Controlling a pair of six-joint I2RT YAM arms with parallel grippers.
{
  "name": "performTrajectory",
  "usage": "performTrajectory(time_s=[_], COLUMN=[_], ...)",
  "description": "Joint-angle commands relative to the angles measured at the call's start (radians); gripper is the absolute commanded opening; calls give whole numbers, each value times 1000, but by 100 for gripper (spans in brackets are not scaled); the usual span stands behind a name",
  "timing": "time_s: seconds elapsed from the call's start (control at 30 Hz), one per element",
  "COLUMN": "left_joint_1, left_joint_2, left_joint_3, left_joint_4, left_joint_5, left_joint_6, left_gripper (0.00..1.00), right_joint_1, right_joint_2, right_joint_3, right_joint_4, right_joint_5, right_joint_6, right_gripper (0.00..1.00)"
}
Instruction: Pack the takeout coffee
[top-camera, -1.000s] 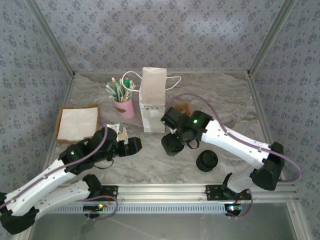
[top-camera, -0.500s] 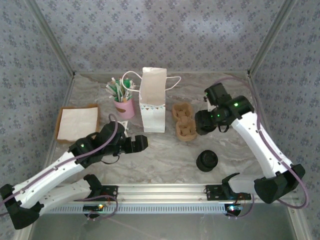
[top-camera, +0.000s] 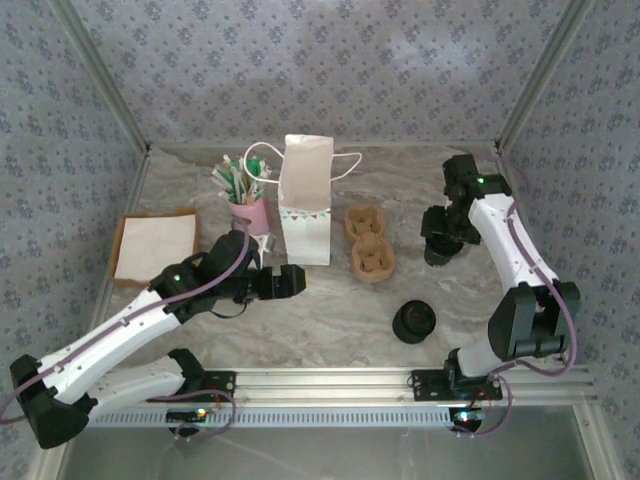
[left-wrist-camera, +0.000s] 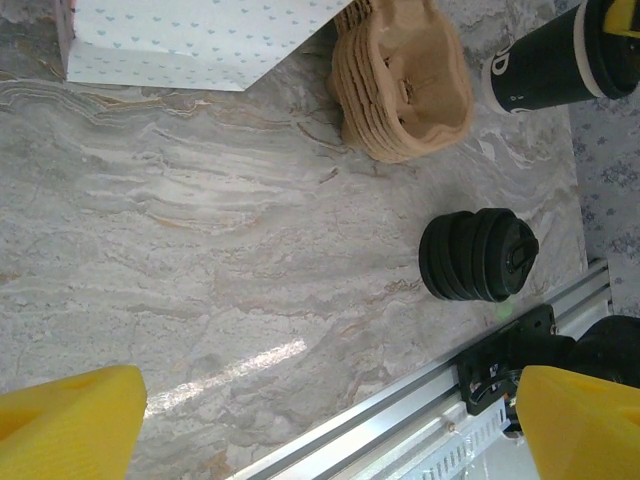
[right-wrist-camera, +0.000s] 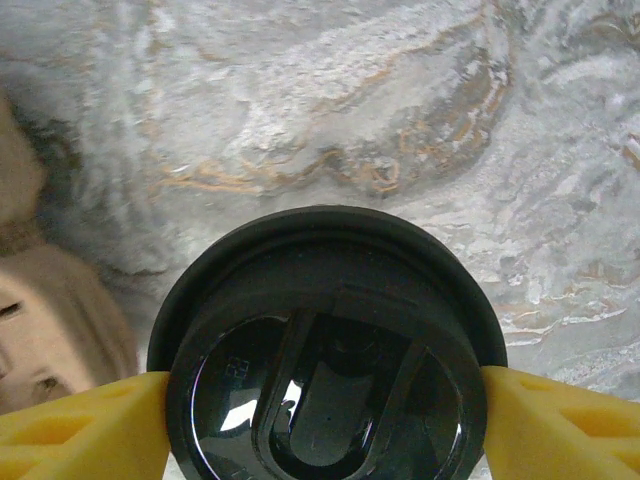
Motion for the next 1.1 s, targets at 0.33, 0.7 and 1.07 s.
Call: performTrajectory(time_s=[0.33,0.7,1.07], left_joint_1=[10,16,17], left_joint_2=[32,28,-57], left_joint_3=[41,199,331], left_joint_4=[37,-117,-218], left_joint_5=[42,-84,-269], left_joint_6=[20,65,110], left_gripper=[95,100,100], right_joint_1=[-66,0,423], right_joint_2=[37,-133,-337], right_joint_3=[-38,-33,-138], right_joint_4=[52,119,221], right_joint_5=[-61,-150,-204], right_joint_6=[-13,22,107], right_gripper=[90,95,100])
